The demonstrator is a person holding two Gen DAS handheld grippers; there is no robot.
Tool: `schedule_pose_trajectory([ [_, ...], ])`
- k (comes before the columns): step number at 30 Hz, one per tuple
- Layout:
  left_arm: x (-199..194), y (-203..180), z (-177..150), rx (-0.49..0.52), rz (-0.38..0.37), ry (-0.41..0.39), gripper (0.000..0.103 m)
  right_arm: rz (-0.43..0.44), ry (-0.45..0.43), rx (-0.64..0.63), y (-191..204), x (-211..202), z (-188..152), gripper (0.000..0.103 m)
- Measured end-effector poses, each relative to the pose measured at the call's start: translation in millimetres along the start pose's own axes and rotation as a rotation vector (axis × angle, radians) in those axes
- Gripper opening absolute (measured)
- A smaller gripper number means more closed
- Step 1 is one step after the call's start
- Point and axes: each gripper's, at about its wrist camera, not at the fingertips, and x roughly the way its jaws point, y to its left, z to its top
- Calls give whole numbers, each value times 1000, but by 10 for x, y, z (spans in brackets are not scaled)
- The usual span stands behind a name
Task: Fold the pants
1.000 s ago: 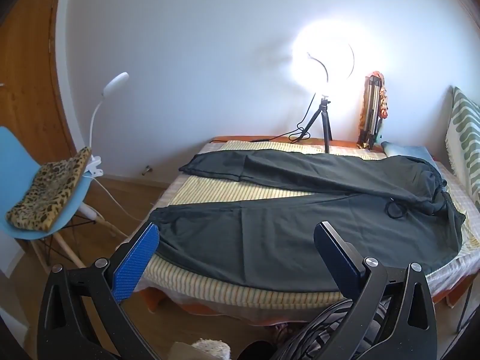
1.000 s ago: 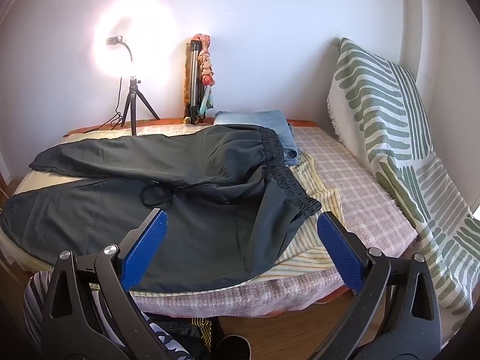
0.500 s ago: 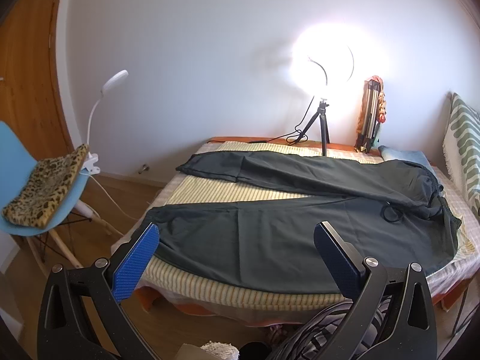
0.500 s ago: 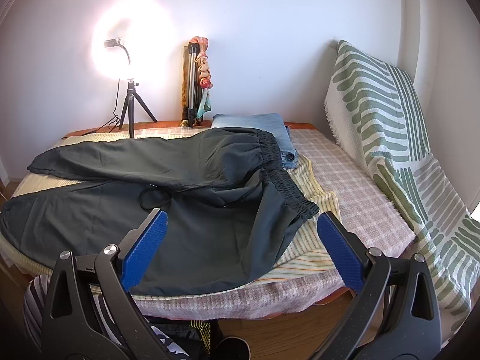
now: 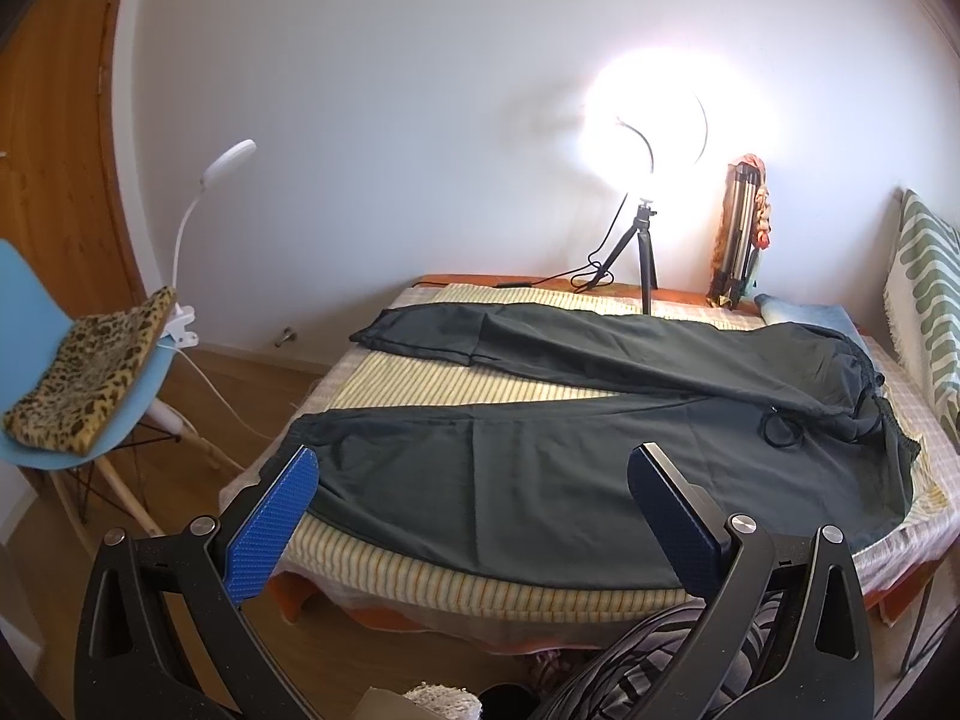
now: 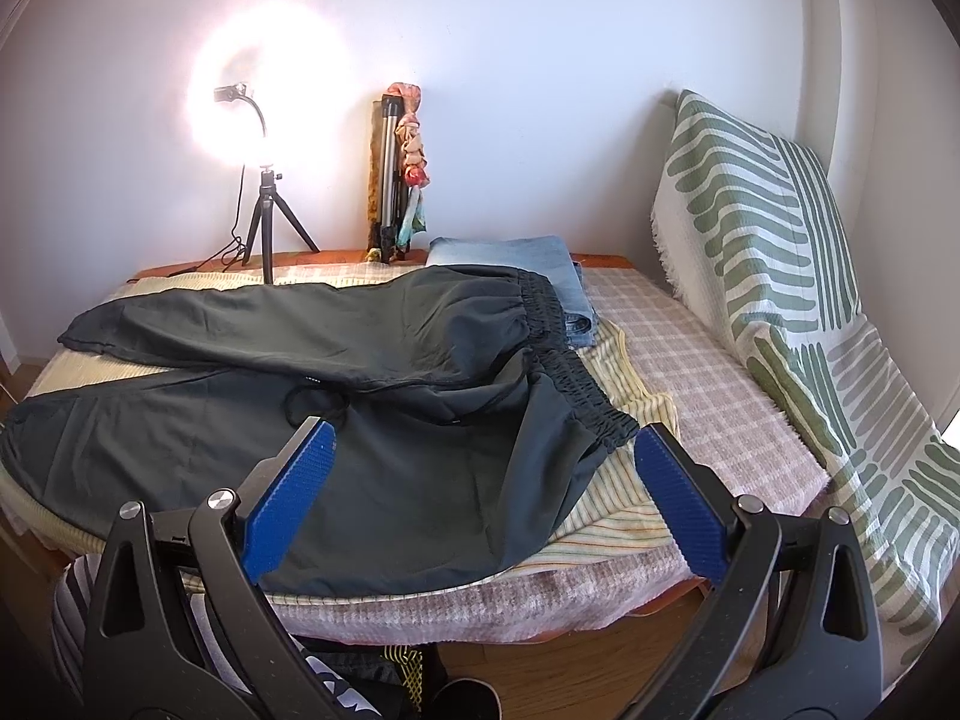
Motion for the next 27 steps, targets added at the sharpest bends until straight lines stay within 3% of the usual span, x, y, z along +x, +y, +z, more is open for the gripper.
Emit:
schedule_pose_trajectory([
  [27,-11,4,2,-4,-3,3,103,2,-3,-4,36,0,-13,102],
])
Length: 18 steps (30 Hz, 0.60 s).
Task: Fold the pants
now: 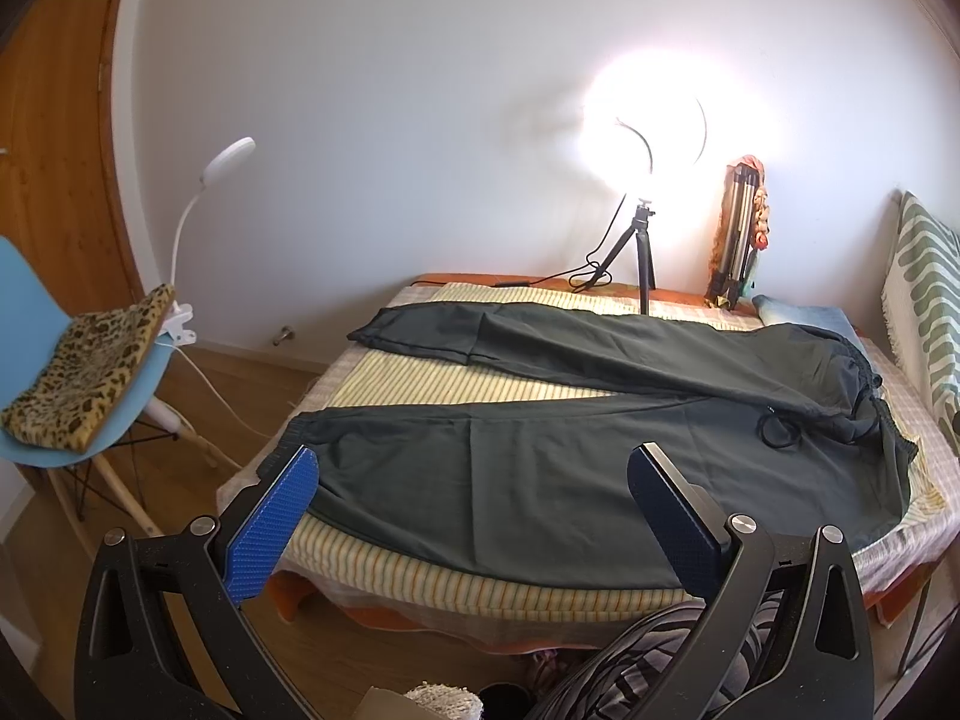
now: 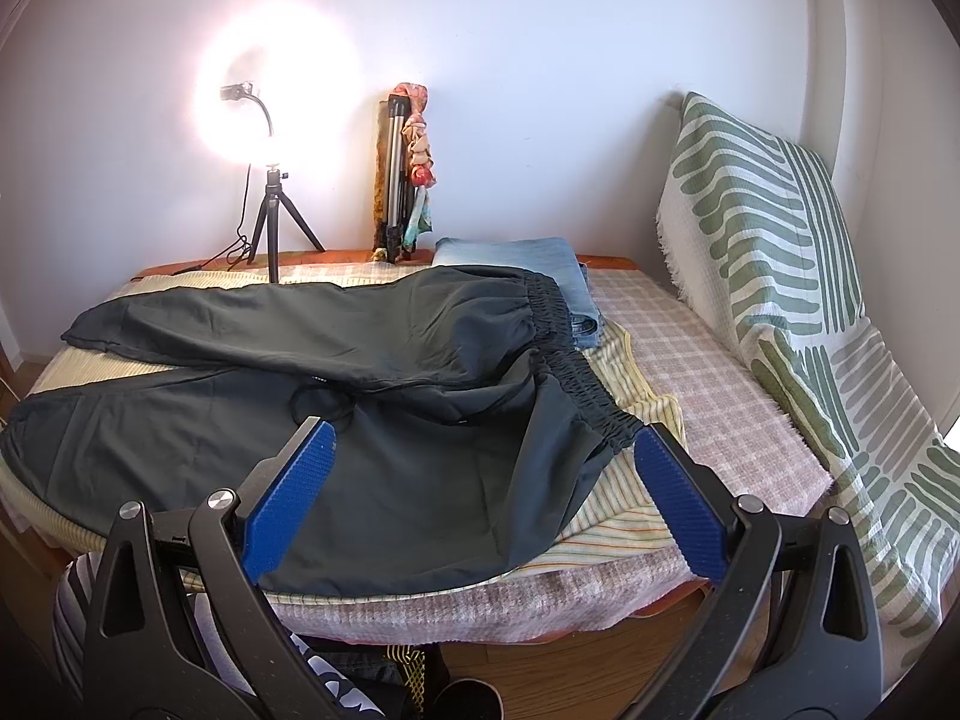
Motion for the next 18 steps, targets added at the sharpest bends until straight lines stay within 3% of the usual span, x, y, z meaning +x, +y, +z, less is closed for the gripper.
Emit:
schedule_pose_trajectory([
  [18,20,-35,-15,1,-5,7,103,3,1,-6,101,22,-10,102],
])
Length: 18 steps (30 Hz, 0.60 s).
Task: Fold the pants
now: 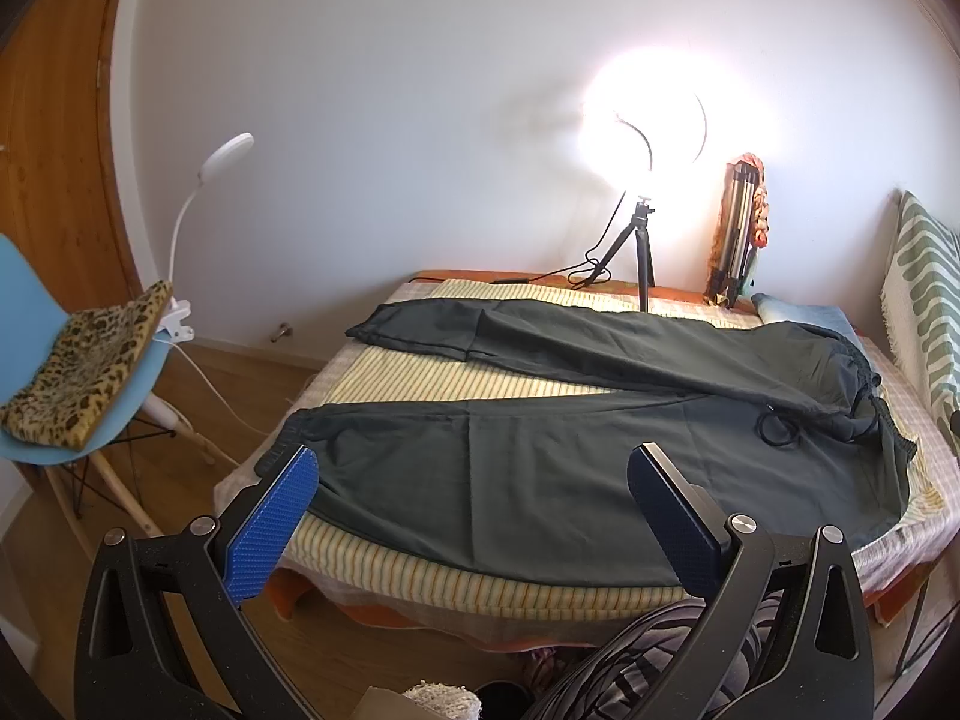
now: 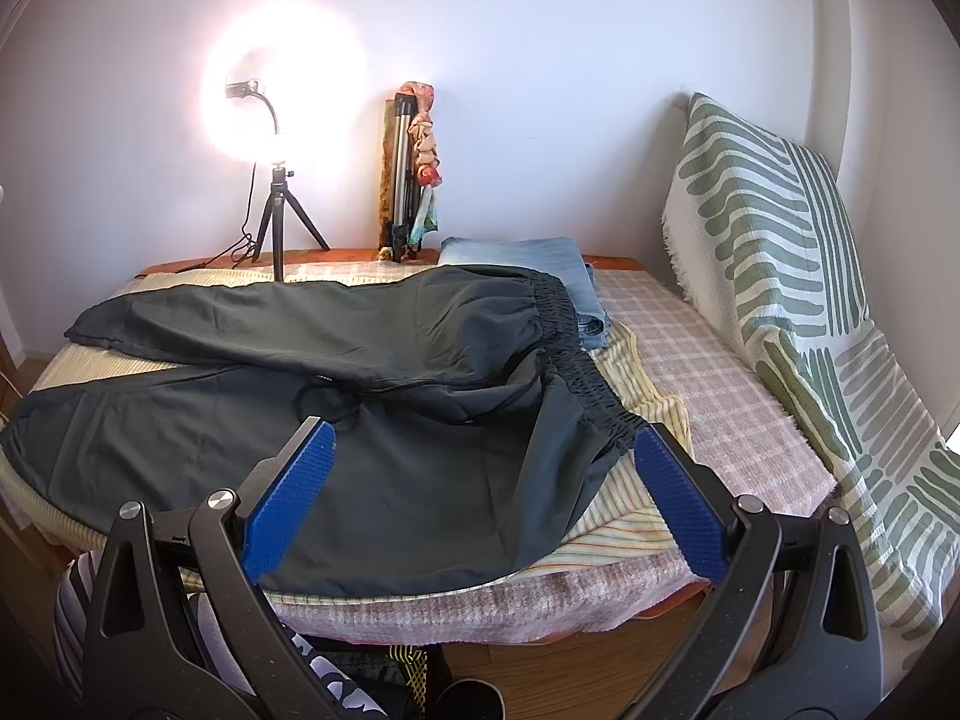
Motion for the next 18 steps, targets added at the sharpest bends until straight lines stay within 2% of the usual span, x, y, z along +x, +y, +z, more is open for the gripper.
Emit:
schedule_pose_trajectory([
  [12,78,56,8,-1,8,14,103,6,-8,-27,80,27,-8,102],
  [18,203,186,27,-5,24,34,103,54,-11,-58,222,135,69,102],
])
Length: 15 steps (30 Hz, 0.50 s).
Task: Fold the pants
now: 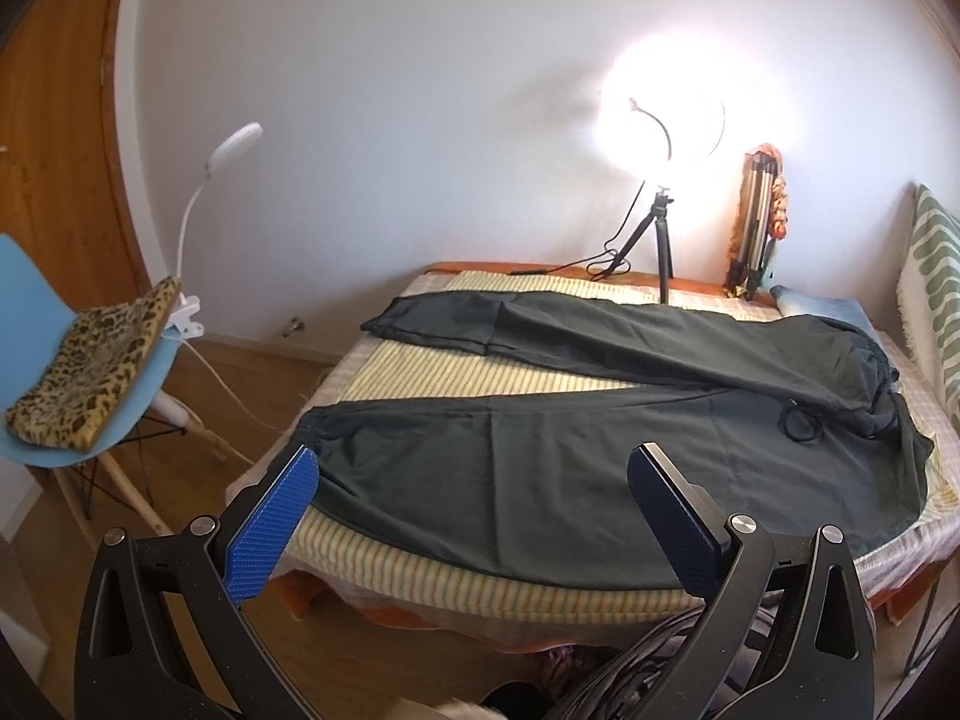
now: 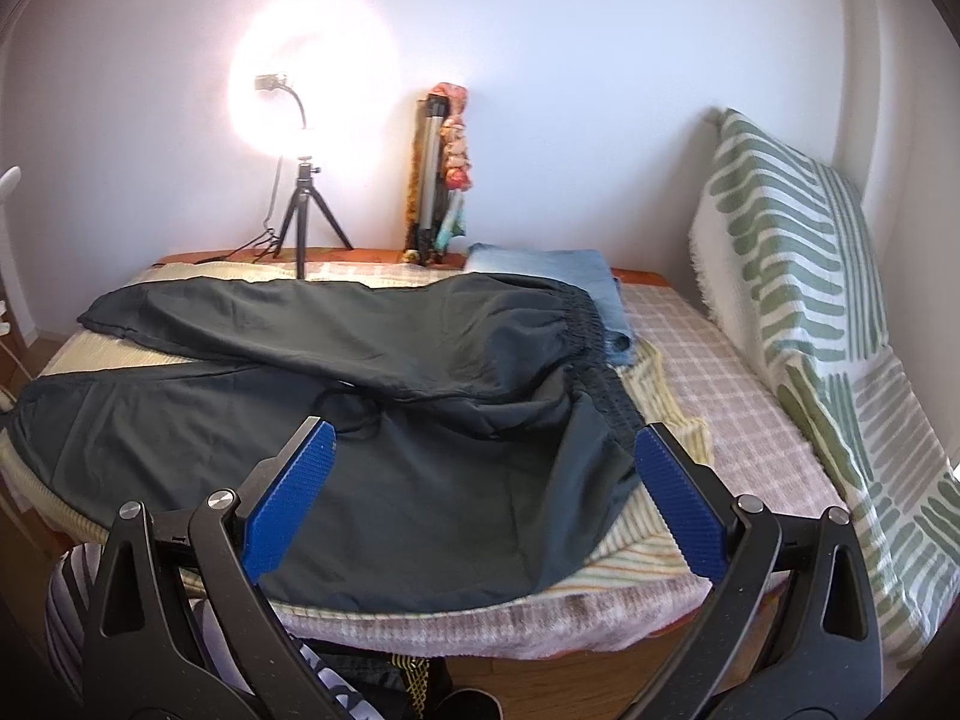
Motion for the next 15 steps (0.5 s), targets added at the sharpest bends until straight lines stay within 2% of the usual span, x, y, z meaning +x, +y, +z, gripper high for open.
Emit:
schedule_pose_trajectory([
  [8,233,221,95,2,-8,20,103,98,-3,-72,184,218,270,102],
  [13,471,386,232,-3,-66,33,103,193,5,-108,268,428,517,102],
  [15,610,421,321,15,-66,40,103,227,7,-148,362,552,649,102],
])
